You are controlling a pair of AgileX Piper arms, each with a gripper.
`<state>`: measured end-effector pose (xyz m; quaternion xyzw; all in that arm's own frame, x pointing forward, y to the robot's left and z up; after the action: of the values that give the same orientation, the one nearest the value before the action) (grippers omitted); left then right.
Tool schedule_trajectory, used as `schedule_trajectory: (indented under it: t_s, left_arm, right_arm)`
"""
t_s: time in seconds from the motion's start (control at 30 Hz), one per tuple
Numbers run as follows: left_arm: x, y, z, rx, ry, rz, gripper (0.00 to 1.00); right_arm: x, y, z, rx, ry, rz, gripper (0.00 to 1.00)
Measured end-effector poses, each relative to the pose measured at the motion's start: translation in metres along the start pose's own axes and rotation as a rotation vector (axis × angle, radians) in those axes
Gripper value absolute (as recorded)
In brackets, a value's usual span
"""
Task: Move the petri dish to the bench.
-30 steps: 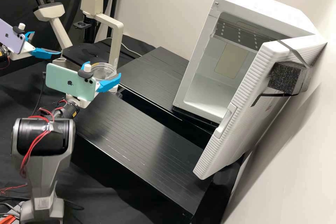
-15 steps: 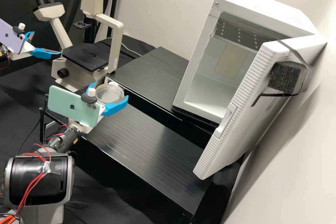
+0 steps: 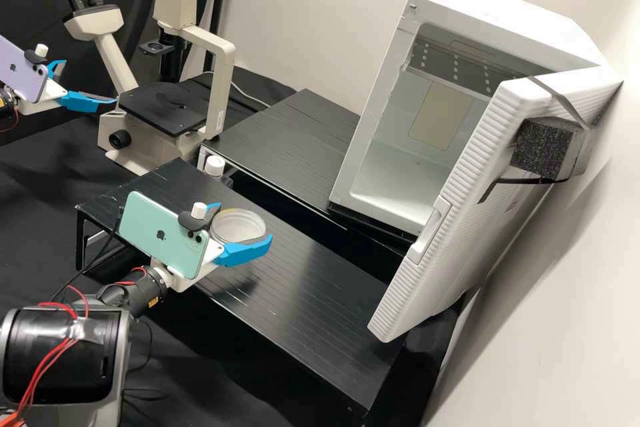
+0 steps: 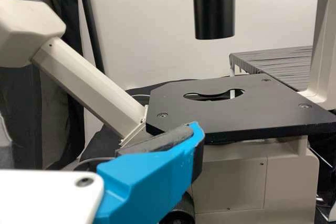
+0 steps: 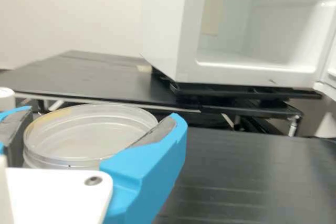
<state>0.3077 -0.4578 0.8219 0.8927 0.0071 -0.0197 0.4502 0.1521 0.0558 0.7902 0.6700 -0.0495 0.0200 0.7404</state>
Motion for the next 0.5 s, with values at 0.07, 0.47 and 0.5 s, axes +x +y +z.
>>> schedule_trajectory:
  t_s: [0.07, 0.47, 0.5]
  left_arm:
    - [0.0, 0.0, 0.0, 0.0, 0.0, 0.0, 1.0]
    - [0.0, 0.0, 0.0, 0.0, 0.0, 0.0, 1.0]
    - [0.0, 0.0, 0.0, 0.0, 0.0, 0.0, 1.0]
  right_arm:
    - [0.002, -0.001, 0.003, -0.014, -0.023, 0.002, 0.0]
    - [0.006, -0.011, 0.012, -0.07, -0.07, -0.017, 1.0]
    - [0.006, -0.011, 0.012, -0.071, -0.069, -0.015, 1.0]
